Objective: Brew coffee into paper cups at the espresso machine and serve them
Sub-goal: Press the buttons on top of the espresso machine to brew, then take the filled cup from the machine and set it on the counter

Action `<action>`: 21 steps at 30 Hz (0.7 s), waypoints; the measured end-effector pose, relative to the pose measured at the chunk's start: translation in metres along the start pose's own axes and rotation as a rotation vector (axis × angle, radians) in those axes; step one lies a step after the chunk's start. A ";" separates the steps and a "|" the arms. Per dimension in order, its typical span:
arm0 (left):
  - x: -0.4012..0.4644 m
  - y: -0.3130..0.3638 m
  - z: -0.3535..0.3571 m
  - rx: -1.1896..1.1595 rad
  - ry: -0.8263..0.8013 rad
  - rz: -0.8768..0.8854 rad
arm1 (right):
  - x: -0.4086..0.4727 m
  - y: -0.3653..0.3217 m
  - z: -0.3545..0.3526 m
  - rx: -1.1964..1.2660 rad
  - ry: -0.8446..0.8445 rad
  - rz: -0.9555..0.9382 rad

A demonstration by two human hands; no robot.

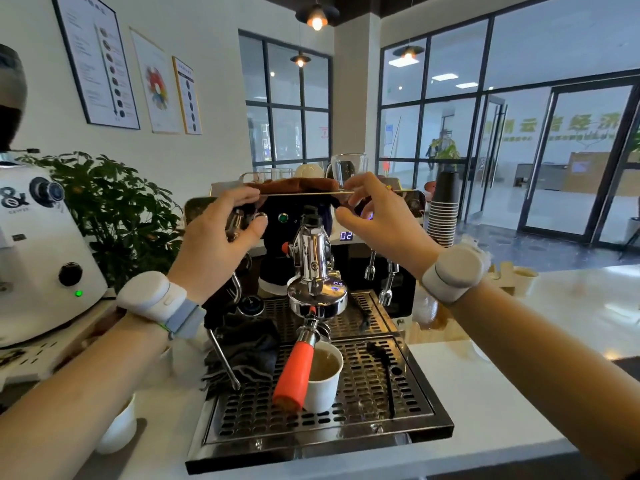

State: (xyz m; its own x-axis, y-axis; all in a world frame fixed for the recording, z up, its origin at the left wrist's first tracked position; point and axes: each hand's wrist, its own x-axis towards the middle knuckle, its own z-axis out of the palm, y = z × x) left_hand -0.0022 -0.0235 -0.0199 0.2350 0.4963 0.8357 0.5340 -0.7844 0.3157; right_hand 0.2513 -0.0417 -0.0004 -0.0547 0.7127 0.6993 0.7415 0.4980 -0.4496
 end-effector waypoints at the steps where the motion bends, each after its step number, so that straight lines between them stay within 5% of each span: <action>1: -0.008 0.002 0.002 -0.030 -0.007 -0.009 | -0.006 0.002 0.003 0.013 -0.004 0.021; 8: -0.067 -0.012 0.024 -0.070 -0.151 -0.044 | -0.060 0.027 0.028 0.042 -0.126 0.112; 21: -0.157 -0.058 0.082 -0.239 -0.410 -0.524 | -0.131 0.062 0.064 0.099 -0.386 0.296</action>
State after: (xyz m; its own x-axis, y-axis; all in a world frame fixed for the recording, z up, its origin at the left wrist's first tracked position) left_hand -0.0030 -0.0254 -0.2058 0.3079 0.8943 0.3246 0.4783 -0.4405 0.7597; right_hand 0.2615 -0.0726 -0.1561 -0.1089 0.9523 0.2851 0.6963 0.2777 -0.6618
